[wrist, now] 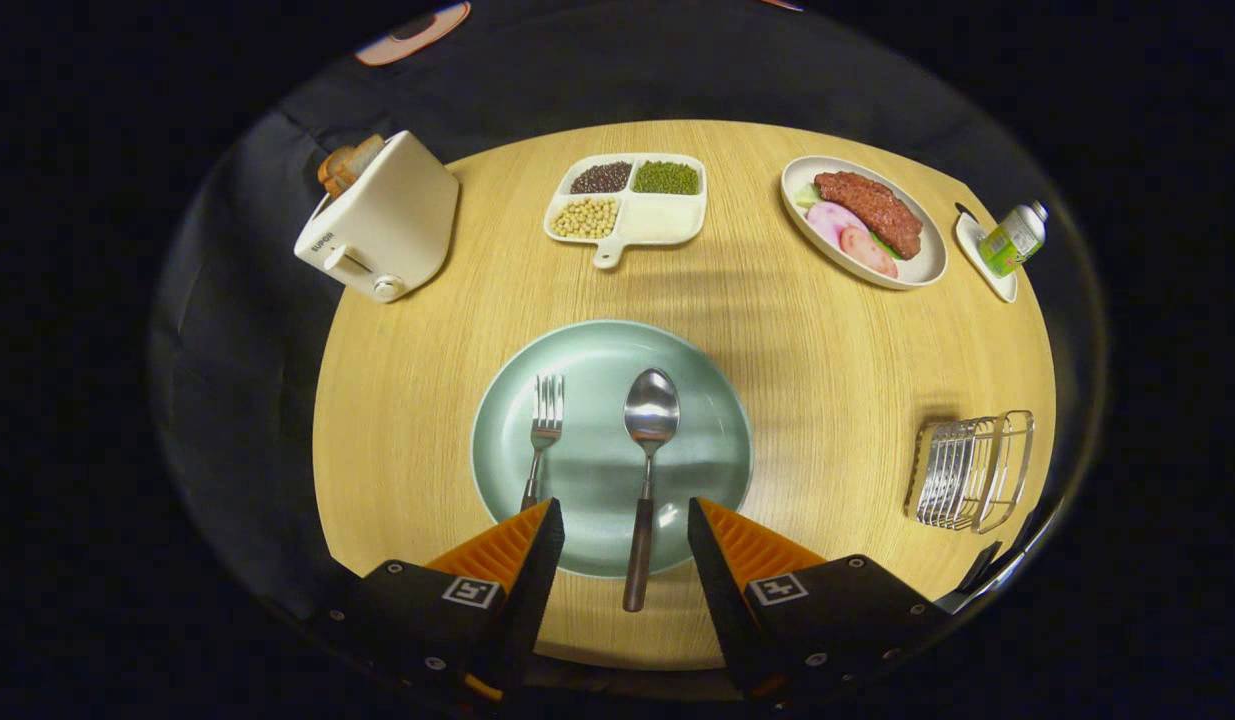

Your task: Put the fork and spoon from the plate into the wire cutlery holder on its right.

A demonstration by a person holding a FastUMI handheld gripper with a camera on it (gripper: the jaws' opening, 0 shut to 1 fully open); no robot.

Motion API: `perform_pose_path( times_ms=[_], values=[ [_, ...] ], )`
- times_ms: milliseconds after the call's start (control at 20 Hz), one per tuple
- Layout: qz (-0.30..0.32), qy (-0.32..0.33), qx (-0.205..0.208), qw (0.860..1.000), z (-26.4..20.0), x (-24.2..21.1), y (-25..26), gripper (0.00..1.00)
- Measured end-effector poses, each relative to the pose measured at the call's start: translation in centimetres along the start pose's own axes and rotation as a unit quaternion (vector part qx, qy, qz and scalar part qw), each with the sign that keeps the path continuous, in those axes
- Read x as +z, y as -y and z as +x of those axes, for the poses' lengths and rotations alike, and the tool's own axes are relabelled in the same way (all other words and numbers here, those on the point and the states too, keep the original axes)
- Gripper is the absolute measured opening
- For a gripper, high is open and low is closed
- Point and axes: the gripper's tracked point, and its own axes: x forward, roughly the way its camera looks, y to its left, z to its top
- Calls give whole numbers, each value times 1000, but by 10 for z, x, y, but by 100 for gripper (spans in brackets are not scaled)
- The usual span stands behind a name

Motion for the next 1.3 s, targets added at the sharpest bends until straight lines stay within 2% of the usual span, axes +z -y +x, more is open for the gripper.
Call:
perform_pose_path(
  times_ms=[200, 300, 350, 750, 950, 1300],
  values=[
    [6, -30, -13, 999, 27, -6, 2, 61],
    [20, -45, -30, 998, 37, -13, 7, 48],
    [29, -50, -26, 998, 40, -16, 4, 42],
    [59, -62, -21, 996, 63, -27, 7, 15],
    [43, -45, -18, 998, 62, -24, 9, 6],
    [22, 32, 7, 999, 26, -2, 9, 5]
  ],
)
